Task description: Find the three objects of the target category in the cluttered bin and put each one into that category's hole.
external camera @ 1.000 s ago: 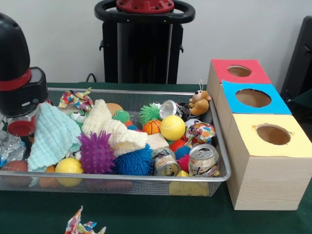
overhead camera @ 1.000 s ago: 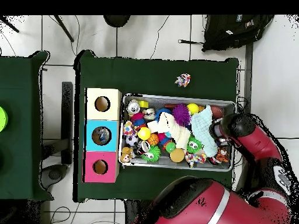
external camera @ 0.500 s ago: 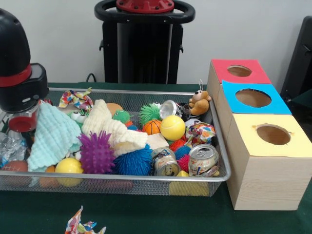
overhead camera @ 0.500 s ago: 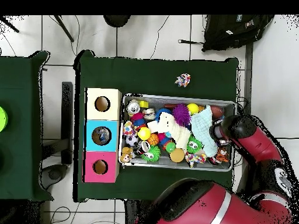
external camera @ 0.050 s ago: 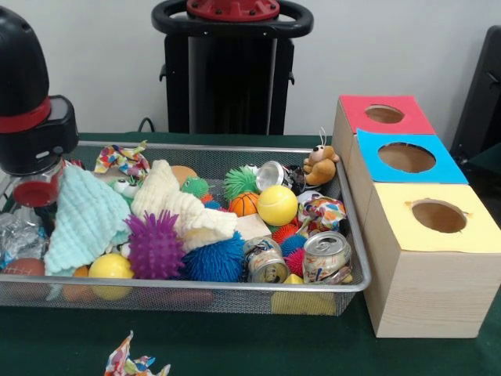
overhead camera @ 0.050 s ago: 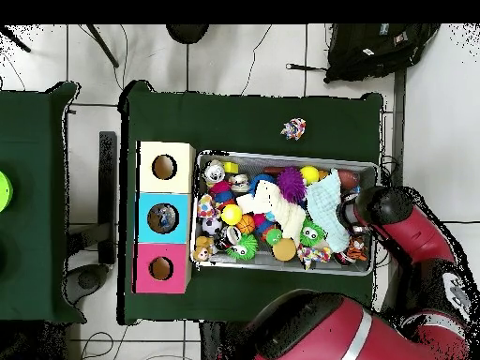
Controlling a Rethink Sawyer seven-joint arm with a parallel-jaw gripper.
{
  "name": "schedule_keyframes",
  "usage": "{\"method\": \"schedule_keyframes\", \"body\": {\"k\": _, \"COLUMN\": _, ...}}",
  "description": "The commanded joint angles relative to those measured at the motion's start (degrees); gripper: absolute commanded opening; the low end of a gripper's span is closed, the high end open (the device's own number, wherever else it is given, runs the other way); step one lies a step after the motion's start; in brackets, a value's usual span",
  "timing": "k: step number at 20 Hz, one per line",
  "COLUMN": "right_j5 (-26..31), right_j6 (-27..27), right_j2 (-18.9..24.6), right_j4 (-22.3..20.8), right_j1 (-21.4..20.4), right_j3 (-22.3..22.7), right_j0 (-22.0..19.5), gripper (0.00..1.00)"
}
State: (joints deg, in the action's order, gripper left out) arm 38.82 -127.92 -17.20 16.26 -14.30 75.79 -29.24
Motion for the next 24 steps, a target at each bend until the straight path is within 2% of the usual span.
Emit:
{"method": "schedule_keyframes", "body": {"k": 1, "right_j5": -5.0, "right_j6": -5.5, "right_j2": 3.3, "right_j4": -1.3, "right_j1": 2.0, "right_j3": -1.3, "right_j0": 0.5, "gripper": 1.0}}
{"method": "schedule_keyframes", "body": {"k": 6, "right_j5": -7.7, "right_j6": -3.1, "right_j2": 4.7, "right_j4": -1.6, "right_j1": 6.4, "right_j3": -8.6, "right_j0": -0.7, "gripper": 1.0}}
{"method": "schedule_keyframes", "body": {"k": 12, "right_j5": -10.6, "right_j6": -2.3, "right_j2": 5.8, "right_j4": -1.5, "right_j1": 9.9, "right_j3": -12.8, "right_j0": -1.4, "gripper": 1.0}}
{"method": "schedule_keyframes", "body": {"k": 16, "right_j5": -11.6, "right_j6": -2.3, "right_j2": 5.6, "right_j4": -2.1, "right_j1": 8.7, "right_j3": -12.2, "right_j0": -1.3, "gripper": 1.0}}
{"method": "schedule_keyframes", "body": {"k": 21, "right_j5": -12.3, "right_j6": -2.9, "right_j2": 5.2, "right_j4": -2.6, "right_j1": 6.2, "right_j3": -9.0, "right_j0": -0.5, "gripper": 1.0}}
{"method": "schedule_keyframes", "body": {"k": 24, "right_j5": -12.4, "right_j6": -2.9, "right_j2": 5.0, "right_j4": -2.7, "right_j1": 6.1, "right_j3": -9.2, "right_j0": -0.3, "gripper": 1.0}}
